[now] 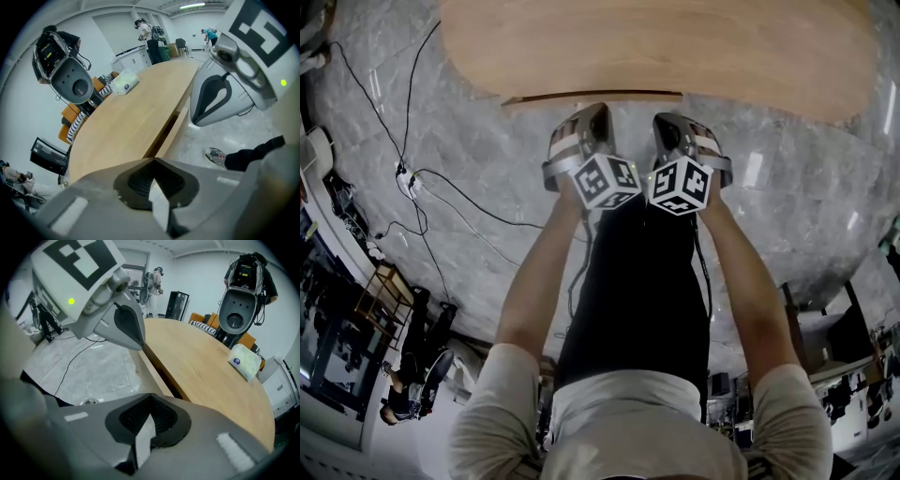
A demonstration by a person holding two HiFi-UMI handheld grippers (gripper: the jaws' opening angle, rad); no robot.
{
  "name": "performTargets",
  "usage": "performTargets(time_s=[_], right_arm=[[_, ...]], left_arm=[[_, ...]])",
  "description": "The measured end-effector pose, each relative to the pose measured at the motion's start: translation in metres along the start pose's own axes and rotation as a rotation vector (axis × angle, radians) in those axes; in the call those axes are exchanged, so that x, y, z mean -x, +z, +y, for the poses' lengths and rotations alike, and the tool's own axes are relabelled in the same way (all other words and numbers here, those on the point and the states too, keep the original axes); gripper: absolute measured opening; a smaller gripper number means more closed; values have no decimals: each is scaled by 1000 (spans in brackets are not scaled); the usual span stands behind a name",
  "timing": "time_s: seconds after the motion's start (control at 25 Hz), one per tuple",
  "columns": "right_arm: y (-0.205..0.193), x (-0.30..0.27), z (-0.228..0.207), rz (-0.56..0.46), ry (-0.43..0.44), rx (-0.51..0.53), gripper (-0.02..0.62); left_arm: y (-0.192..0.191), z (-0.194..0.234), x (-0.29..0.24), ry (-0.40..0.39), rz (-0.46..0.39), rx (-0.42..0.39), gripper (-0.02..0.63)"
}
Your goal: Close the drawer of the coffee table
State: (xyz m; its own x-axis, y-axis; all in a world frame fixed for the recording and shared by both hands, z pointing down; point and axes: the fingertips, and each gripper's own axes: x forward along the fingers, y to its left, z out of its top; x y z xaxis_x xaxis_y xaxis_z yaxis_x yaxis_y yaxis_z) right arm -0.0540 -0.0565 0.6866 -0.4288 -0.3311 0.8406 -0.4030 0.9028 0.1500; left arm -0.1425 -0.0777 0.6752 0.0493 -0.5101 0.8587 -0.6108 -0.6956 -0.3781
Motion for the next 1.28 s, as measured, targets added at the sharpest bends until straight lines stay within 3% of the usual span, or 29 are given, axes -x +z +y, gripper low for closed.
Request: performTargets(time_s=[0.28,0.52,0.8,1.0,1.16,1.28], right_arm=[[3,8,-6,-22,-7,-15,7],[8,13,-12,-38,-9,-112,6],[24,27,-20,-121,-49,-226,6],[48,68,-30,-213,-113,-292,6],[86,108,-40,-295,-171,-313,6],[122,151,-48,-347,-212,-312,6]], left_arm=[[-3,-4,4,-9,8,43,17],[-13,-12,10,-56,19,196,17],[-30,-1,29,-28,2,334,17],[-20,14,65,5,-62,457,17],[-5,36,105,22,-145,603,17],[16,55,148,28,-213,662,17]])
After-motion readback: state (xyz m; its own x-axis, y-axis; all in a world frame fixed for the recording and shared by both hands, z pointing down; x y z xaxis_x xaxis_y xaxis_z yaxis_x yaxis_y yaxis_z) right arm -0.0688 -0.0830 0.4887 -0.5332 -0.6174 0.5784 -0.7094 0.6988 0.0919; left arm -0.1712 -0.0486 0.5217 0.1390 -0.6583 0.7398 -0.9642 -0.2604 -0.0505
